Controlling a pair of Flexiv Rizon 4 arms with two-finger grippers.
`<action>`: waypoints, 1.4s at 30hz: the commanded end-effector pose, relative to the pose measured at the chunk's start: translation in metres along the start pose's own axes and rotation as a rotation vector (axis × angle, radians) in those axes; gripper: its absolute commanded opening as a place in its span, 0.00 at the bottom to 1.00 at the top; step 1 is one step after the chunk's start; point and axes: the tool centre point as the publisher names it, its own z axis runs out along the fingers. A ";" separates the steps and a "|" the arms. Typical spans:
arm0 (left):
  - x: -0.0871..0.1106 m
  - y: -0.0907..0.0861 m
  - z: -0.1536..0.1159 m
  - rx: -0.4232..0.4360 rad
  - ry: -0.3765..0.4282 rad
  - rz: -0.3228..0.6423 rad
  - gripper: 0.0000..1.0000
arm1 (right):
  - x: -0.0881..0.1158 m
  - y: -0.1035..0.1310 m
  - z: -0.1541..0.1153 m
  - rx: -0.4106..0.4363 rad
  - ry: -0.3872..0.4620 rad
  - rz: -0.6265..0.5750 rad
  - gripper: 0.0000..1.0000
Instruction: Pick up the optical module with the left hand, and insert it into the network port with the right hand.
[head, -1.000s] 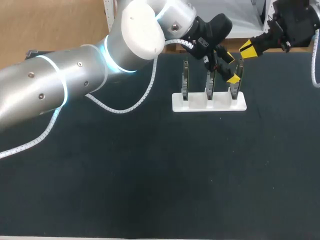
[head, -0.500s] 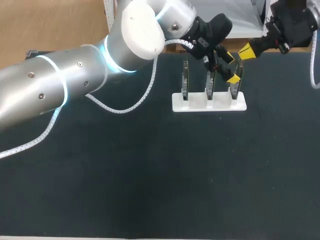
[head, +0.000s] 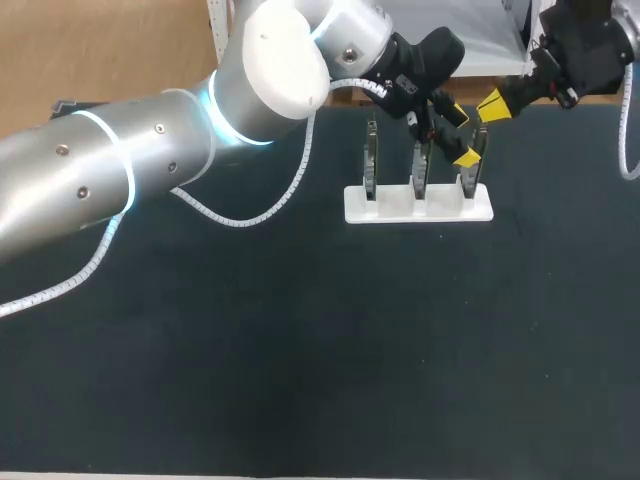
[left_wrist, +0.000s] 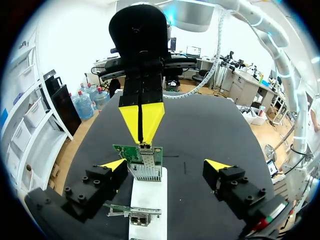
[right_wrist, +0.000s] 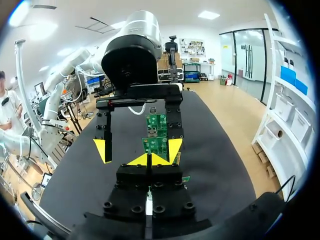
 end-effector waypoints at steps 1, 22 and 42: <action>-0.001 0.001 0.000 0.002 0.006 -0.002 1.00 | 0.007 -0.004 0.005 -0.008 0.001 0.004 0.00; -0.001 0.002 -0.002 -0.003 -0.006 -0.006 1.00 | 0.000 -0.004 0.001 0.015 -0.014 -0.001 0.00; -0.021 0.017 -0.030 -0.088 -0.077 0.010 1.00 | -0.022 -0.002 -0.019 0.088 -0.045 -0.067 0.00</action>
